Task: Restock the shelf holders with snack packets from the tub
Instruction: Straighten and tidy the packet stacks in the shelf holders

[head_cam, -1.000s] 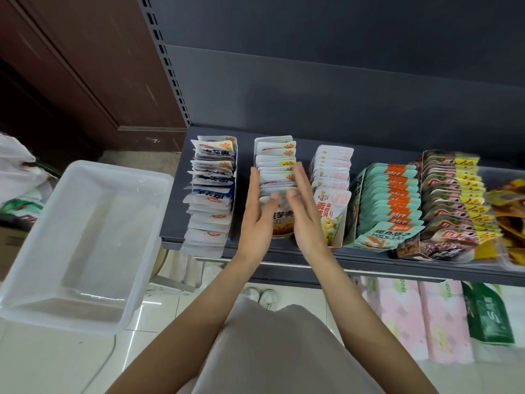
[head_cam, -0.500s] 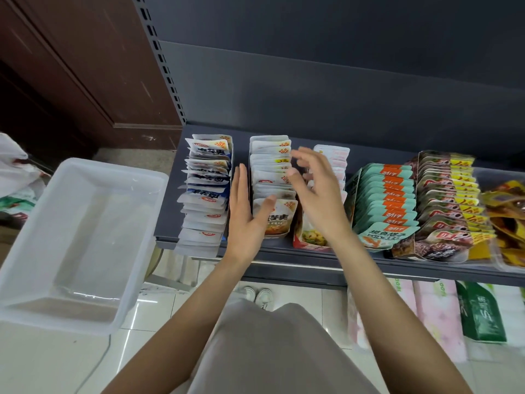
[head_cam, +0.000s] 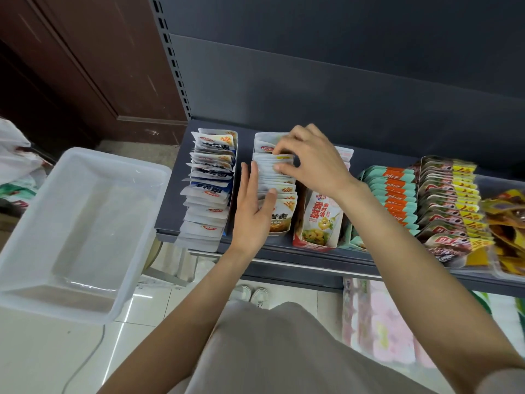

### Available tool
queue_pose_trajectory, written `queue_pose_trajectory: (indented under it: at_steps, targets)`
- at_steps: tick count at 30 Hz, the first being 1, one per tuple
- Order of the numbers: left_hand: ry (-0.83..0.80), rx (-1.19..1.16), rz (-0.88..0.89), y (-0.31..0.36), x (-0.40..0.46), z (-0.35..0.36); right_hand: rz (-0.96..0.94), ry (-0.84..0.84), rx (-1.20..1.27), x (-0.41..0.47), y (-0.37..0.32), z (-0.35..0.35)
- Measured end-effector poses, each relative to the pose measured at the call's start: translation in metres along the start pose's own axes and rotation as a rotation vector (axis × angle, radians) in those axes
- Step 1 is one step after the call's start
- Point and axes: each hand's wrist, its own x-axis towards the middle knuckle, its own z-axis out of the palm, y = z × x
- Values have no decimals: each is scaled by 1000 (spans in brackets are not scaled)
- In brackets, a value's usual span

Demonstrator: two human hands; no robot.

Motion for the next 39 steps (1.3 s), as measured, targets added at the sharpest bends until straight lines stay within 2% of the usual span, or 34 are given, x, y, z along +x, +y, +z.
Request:
queue_pose_trajectory:
  at_steps: [3,5,7,11,13,16,18,21,24,27,30,32,39]
  targets:
    - [22,-119,-13,1,1,4,-34,3,40,2,1,-6]
    - [21,-184,-39,4,5,5,-20,69,64,1,2,-7]
    - [46,-142,-30,8,11,6,-9,109,55,1,1,-6]
    - [61,-92,3,12,14,7,-60,49,-35,2,0,-3]
    - [63,-63,10,10,13,7,-97,87,-79,0,2,-3]
    - [68,-57,8,11,14,5,10,168,77,1,7,-1]
    - [69,-44,38,15,17,2,83,72,232,4,6,3]
    - [38,72,120,21,26,-1,32,-129,204,3,4,15]
    - [-5,194,100,23,36,1,49,-154,250,-2,7,22]
    - [-95,152,0,22,44,1,213,-107,560,-11,2,26]
    - [-116,-63,-64,22,46,-2,429,-3,931,-12,-15,28]
    - [-122,-157,-96,22,46,-2,494,11,993,-11,-26,31]
    - [-165,-249,-113,26,50,-11,570,111,1320,-19,-38,44]
